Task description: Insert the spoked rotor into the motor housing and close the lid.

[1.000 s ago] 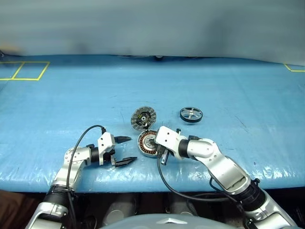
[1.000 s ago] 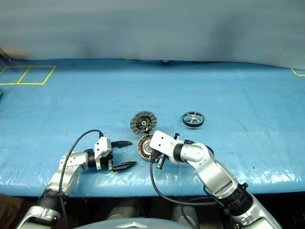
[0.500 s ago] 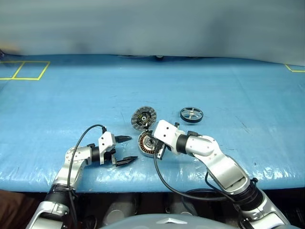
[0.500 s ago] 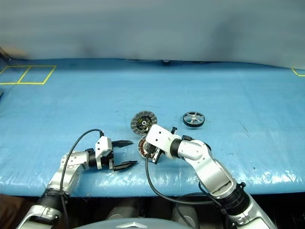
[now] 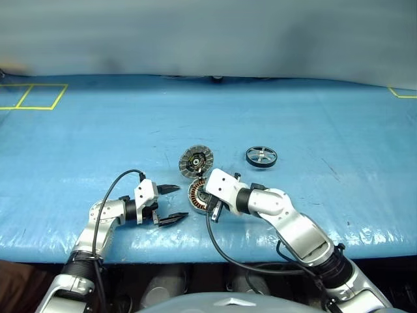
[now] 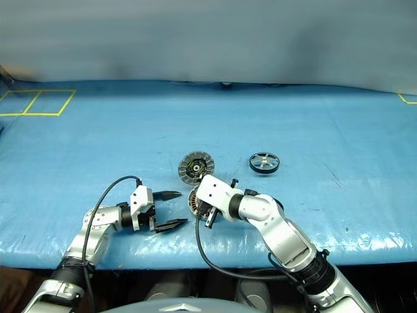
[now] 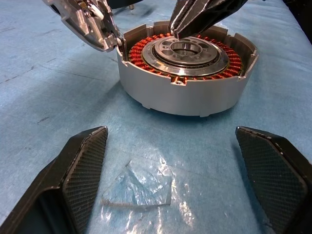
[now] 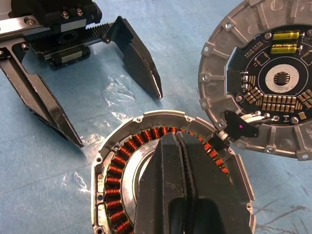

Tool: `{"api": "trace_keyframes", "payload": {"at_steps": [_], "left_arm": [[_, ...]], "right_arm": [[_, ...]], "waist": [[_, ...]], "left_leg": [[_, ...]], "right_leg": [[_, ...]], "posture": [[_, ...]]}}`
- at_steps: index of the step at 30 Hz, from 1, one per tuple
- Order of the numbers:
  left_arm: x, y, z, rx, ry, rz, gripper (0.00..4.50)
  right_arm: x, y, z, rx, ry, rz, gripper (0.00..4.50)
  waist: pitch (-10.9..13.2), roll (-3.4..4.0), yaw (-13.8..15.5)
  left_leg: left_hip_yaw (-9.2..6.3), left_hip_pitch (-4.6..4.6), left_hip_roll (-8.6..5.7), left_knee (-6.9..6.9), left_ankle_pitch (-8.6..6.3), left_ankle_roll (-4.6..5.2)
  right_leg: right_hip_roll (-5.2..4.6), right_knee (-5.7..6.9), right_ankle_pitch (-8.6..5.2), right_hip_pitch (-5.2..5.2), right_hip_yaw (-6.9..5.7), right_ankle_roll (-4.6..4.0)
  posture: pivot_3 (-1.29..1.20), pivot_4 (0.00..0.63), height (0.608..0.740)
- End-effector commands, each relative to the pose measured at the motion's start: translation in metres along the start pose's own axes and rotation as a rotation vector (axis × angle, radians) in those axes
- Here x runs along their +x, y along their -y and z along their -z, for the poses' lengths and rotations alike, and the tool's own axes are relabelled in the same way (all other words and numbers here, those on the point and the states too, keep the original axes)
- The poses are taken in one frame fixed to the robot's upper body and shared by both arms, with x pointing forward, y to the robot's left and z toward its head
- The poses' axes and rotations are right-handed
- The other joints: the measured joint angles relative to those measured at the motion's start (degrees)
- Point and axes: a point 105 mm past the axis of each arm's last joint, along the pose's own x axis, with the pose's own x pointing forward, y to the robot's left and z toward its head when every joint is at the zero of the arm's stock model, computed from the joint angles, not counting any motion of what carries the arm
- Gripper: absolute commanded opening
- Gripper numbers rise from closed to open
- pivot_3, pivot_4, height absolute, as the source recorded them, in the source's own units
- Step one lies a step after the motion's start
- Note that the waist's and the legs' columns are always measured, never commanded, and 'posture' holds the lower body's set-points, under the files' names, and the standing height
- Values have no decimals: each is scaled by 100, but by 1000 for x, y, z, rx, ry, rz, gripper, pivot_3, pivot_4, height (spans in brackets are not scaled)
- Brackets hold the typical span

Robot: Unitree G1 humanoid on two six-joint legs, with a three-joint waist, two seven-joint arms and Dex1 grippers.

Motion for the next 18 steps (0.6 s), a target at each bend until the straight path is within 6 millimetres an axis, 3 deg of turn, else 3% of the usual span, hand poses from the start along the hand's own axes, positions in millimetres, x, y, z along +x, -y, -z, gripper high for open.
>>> {"api": "trace_keyframes", "payload": {"at_steps": [1,18], "left_arm": [[-1,0,-3,29,5,3,4478],[0,2,-1,23,-4,11,4478]], "right_arm": [[1,-1,-4,1,19,-3,20],[-11,4,-3,-42,-14,48,20]], "waist": [[0,0,0],[0,0,1]], "left_leg": [[0,0,0,0,0,0],[0,0,0,0,0,0]], "right_leg": [[0,0,0,0,0,0],[0,0,-2,0,0,3]], "posture": [[0,150,740],[0,150,740]]}}
